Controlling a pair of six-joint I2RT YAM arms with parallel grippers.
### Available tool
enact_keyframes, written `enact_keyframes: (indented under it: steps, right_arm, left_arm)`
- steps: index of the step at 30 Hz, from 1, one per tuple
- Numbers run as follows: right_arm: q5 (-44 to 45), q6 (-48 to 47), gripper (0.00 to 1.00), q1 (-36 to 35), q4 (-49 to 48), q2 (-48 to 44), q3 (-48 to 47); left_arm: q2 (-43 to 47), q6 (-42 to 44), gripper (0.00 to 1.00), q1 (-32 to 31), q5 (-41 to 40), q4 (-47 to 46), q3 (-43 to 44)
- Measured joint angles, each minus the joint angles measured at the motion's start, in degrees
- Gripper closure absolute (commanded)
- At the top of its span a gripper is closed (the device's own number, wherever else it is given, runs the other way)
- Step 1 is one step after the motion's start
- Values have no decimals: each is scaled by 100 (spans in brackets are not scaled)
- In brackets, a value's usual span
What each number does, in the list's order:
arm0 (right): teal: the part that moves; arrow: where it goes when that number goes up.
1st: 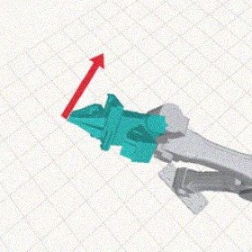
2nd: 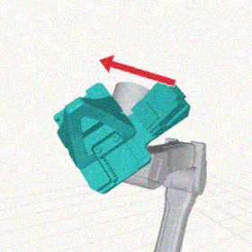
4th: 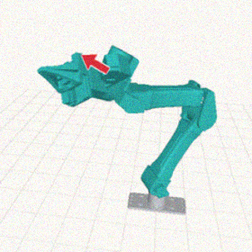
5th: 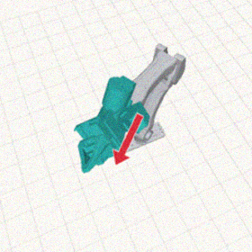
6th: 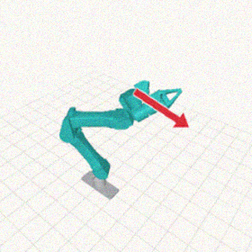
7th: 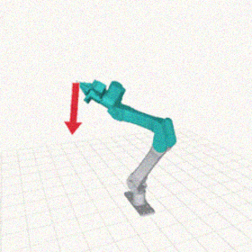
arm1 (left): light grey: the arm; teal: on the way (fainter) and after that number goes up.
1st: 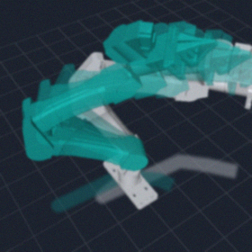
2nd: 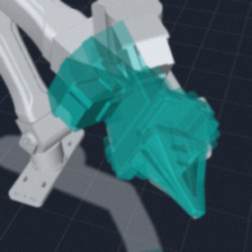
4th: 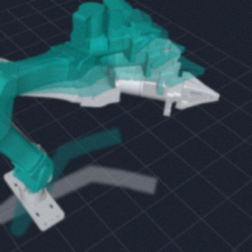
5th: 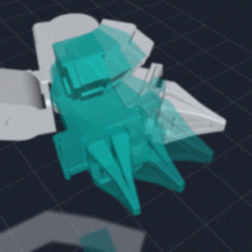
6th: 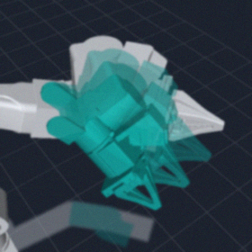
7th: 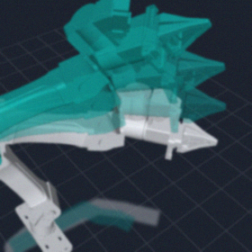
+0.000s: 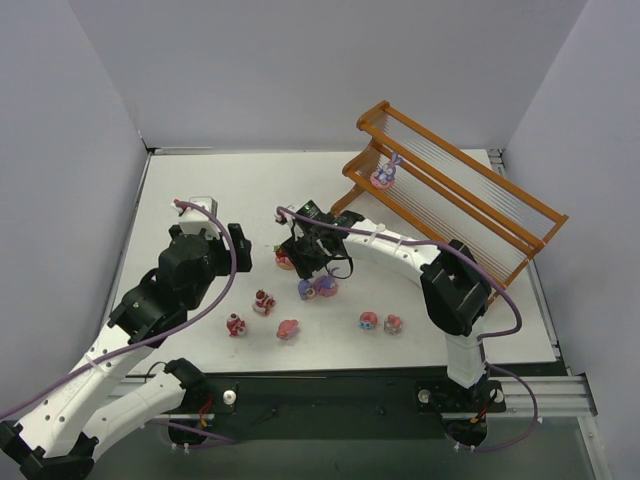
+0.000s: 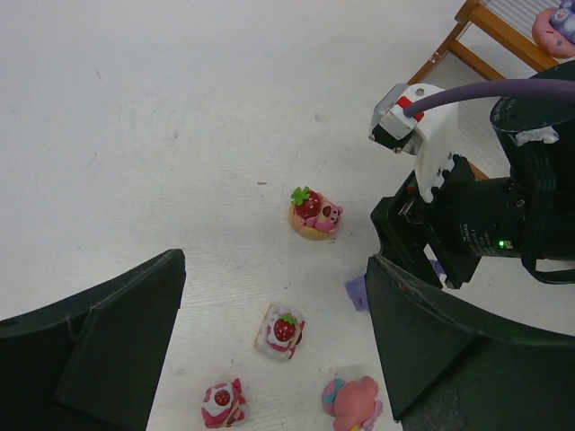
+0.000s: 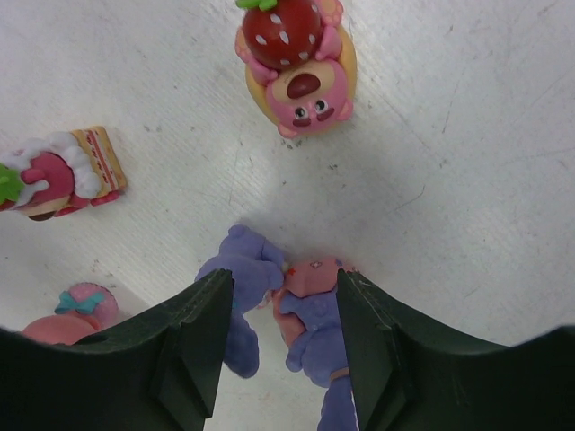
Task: Place and organize the plastic toys onto the shelf
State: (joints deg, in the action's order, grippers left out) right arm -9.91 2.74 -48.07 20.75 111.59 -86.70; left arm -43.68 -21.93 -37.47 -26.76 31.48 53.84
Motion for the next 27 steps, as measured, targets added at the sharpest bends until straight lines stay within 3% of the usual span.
enact_keyframes:
  steps: [13, 18, 22, 27]
  right_arm:
    - [330, 623, 50, 0, 251, -345, 369]
    - [369, 710, 43, 0, 284, -654, 367]
    - [133, 356, 27, 0, 264, -938, 380]
    - [-400, -389, 25, -4, 205, -1408, 702]
  left_arm:
    - [-11, -146, 9, 9, 153, 2, -76]
    - [-11, -149, 9, 9, 179, 2, -76]
    - [-11, -146, 9, 9, 197, 2, -76]
    - [-4, -136, 9, 9, 199, 2, -76]
